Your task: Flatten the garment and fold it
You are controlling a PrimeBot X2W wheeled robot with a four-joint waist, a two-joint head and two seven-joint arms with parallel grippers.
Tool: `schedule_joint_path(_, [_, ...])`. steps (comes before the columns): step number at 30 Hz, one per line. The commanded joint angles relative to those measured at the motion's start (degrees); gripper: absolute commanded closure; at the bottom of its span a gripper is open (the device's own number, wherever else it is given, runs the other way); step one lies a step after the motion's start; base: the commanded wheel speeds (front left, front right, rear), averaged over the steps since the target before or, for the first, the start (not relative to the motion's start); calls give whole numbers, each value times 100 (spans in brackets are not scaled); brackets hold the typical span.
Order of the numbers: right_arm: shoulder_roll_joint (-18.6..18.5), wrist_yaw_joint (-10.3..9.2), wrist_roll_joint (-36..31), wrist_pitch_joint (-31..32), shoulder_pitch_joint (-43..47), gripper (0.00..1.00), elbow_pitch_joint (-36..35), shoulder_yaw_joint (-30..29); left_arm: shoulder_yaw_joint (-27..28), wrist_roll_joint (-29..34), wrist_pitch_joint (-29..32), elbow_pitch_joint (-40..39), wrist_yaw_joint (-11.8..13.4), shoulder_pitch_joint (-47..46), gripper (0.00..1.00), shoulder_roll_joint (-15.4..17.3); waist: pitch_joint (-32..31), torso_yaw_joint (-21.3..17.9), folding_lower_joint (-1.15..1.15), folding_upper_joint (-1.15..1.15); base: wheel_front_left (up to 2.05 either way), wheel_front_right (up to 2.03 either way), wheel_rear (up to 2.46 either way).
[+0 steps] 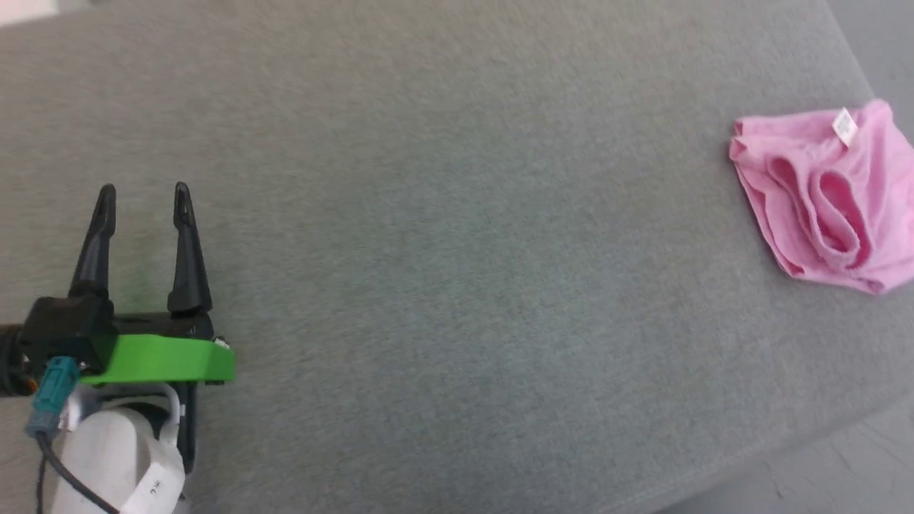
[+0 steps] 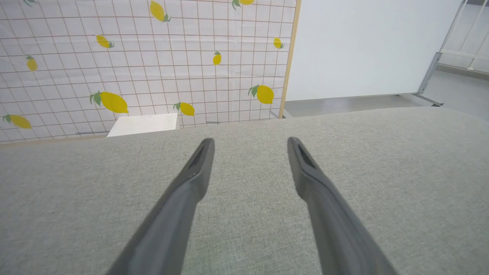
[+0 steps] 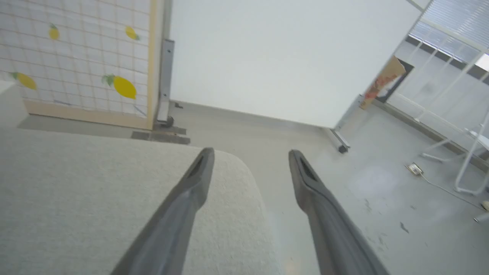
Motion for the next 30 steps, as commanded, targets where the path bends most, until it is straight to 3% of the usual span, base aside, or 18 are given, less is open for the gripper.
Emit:
schedule_joint_path(1, [160, -11, 18, -26, 261, 0, -290, -29, -2, -41, -71, 78, 51, 46, 0, -54, -808, 731, -1, 0, 0, 0, 0])
schedule_joint_path(8, [1227, -11, -251, -60, 1187, 0, -1757, -545, -9, -138, -252, 388, 89, -5, 0, -163, -1305, 1269, -1, 0, 0, 0, 0])
schedule_joint_path(17, [2808, -11, -935, -483, 2374, 0, -2228, -1087, 91, -299, -377, 791, 226, 25, 0, -338, -1804, 1833, -1, 0, 0, 0, 0])
schedule_joint_path(30, [2965, -11, -1083, -1234, 3527, 0, -1983, -979, -15, -366, -440, 1295, 193, 81, 0, -588, -2087, 2108, -1, 0, 0, 0, 0])
